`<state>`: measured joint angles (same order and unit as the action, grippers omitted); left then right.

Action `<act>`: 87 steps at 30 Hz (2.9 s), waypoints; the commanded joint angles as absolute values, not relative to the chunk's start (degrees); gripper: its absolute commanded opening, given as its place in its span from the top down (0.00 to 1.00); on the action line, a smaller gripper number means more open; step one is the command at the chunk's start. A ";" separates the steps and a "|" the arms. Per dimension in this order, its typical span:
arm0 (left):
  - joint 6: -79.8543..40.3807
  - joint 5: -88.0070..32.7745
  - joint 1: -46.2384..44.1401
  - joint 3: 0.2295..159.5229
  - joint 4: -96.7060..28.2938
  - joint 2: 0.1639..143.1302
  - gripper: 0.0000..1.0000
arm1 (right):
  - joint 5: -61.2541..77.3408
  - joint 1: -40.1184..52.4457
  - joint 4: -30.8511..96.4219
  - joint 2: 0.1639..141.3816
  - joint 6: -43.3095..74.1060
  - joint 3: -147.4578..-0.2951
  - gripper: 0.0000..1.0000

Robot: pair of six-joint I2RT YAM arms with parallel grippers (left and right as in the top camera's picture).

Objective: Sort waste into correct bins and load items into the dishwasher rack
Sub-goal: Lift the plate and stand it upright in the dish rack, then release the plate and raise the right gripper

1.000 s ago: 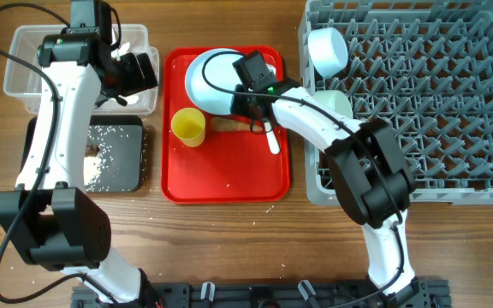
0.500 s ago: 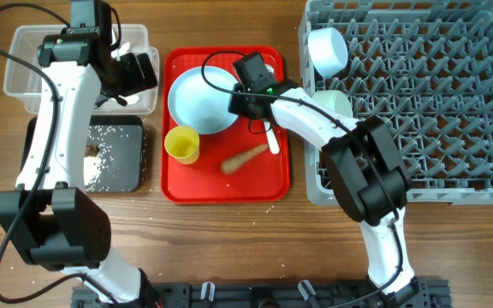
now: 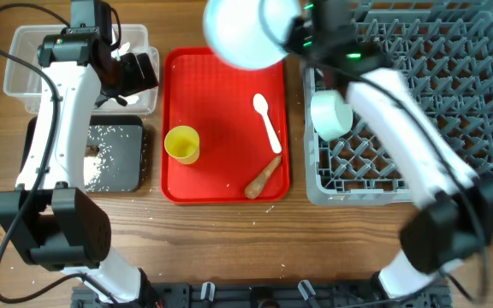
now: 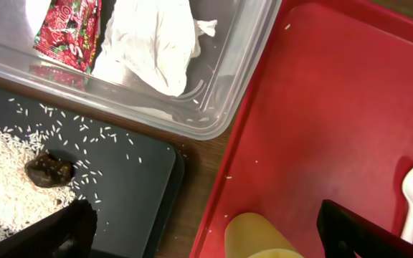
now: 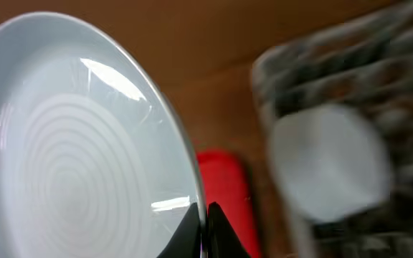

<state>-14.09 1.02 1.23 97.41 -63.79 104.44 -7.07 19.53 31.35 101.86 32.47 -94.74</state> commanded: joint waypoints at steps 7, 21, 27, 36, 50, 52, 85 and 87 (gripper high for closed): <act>-13.98 1.15 1.41 98.26 -63.66 103.18 0.00 | -52.25 13.45 38.89 91.09 1.52 -95.46 0.96; -13.96 1.15 1.41 98.26 -63.64 103.18 0.00 | -45.36 9.87 38.33 106.72 -37.47 -93.89 0.96; -13.96 1.15 1.41 98.26 -63.64 103.18 0.00 | -45.34 9.69 37.34 109.19 -37.30 -93.89 0.96; -13.96 1.15 1.41 98.26 -63.64 103.18 0.00 | -45.34 5.91 36.91 109.19 -34.37 -93.89 0.96; -13.98 1.15 1.41 98.26 -63.64 103.18 0.00 | -45.12 4.97 36.91 109.06 -34.20 -93.89 0.95; -13.96 1.15 1.41 98.26 -63.64 103.18 0.00 | -44.64 4.93 36.84 108.47 -32.71 -93.89 0.96; -13.96 1.15 1.41 98.26 -63.66 103.18 0.00 | -38.57 5.02 37.85 100.90 -19.46 -93.89 0.96; -13.96 1.15 1.41 98.26 -63.64 103.18 0.00 | -36.93 5.26 38.74 101.21 -19.22 -93.89 0.96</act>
<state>-14.09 1.02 1.23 97.41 -63.81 104.44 -40.88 4.58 38.00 102.41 -20.78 -94.11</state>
